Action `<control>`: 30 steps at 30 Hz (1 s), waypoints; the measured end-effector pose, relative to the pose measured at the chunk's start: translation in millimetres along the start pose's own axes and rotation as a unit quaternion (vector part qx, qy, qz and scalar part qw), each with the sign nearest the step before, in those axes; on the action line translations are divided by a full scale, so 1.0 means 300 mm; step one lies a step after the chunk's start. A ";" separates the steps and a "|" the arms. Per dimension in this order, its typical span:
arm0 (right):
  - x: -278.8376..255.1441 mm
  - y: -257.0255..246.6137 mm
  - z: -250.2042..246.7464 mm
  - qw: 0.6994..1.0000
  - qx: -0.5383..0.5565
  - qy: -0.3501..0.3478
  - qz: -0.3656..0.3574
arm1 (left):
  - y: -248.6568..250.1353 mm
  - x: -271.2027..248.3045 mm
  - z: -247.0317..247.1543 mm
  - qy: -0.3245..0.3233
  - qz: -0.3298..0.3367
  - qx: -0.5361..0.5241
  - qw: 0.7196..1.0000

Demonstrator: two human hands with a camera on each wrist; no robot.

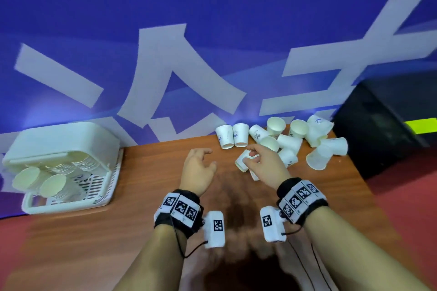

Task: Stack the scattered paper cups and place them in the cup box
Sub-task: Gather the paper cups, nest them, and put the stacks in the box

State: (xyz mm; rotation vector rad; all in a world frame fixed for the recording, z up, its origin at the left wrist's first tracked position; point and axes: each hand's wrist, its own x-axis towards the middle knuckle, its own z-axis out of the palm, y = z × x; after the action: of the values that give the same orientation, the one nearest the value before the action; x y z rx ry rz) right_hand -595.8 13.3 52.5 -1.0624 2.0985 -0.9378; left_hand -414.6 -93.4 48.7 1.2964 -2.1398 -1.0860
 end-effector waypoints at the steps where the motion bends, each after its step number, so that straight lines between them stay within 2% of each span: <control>1: -0.001 0.050 -0.055 1.000 0.000 0.000 0.010 | 0.033 0.004 0.058 -0.007 0.002 -0.001 1.000; 6: 0.002 0.261 -0.264 0.998 0.002 0.018 0.060 | 0.159 0.032 0.289 -0.042 0.006 0.017 0.999; 12: 0.038 0.441 -0.368 0.994 0.022 -0.004 0.109 | 0.204 0.079 0.464 -0.074 -0.005 0.050 0.996; 15: 0.078 0.496 -0.373 0.992 0.029 -0.010 0.125 | 0.198 0.100 0.508 -0.080 -0.010 0.070 0.994; 23: 0.227 0.591 -0.313 0.988 0.019 -0.018 0.154 | 0.148 0.140 0.569 -0.094 -0.076 0.075 0.990; 30: 0.309 0.671 -0.247 0.984 0.012 -0.036 0.176 | 0.109 0.158 0.615 -0.094 -0.074 0.110 0.987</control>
State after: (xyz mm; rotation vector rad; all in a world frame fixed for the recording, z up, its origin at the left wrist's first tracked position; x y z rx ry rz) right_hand -782.9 45.0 -83.7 -0.6708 2.1159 -0.7366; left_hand -580.6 -51.0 -40.8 1.5281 -2.3903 -1.0943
